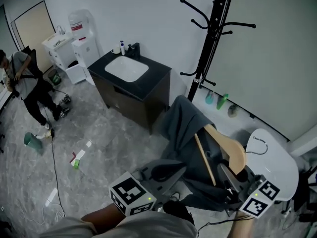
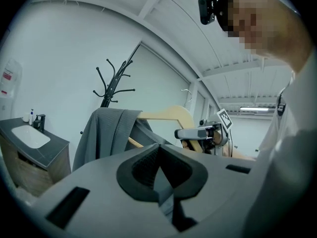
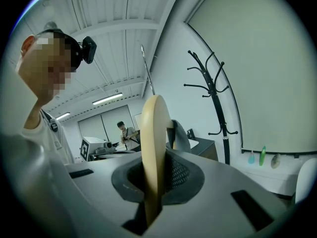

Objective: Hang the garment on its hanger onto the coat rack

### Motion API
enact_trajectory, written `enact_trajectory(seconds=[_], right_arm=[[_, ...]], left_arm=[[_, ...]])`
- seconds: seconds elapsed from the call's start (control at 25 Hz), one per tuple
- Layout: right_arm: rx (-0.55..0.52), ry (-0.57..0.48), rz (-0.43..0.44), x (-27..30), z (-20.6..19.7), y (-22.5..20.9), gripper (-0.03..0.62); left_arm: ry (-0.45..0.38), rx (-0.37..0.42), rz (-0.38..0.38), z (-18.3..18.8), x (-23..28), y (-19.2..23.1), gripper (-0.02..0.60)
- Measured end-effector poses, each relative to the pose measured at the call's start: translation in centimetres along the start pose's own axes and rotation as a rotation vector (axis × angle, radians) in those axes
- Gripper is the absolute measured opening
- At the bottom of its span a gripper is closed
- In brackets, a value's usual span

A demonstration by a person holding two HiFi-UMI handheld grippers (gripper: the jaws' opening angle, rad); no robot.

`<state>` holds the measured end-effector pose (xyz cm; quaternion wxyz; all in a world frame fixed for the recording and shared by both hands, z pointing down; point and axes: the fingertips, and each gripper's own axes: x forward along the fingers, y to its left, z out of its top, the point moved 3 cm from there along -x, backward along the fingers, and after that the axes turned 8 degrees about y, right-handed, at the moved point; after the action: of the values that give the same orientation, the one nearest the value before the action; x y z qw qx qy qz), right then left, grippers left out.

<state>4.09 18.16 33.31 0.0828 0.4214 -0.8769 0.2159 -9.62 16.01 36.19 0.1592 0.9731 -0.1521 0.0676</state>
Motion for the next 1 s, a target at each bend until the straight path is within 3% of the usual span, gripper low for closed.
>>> enact_trajectory(seconds=[0.2,0.6,1.0], right_arm=[[-0.032,0.022,0.044,2.8,2.9,-5.7,0.027],[-0.092,0.094,0.224,7.6,8.6,-16.2,0.027],[-0.112,0.180,0.370,12.7,12.3,-24.8,0.026]], left_arm=[[-0.010,0.009,0.044,2.2,3.8,4.1,0.006],[-0.054,0.019,0.171,8.5,12.9,10.3,0.006],[-0.061,0.002,0.277,11.7,19.2,15.2,0.005]])
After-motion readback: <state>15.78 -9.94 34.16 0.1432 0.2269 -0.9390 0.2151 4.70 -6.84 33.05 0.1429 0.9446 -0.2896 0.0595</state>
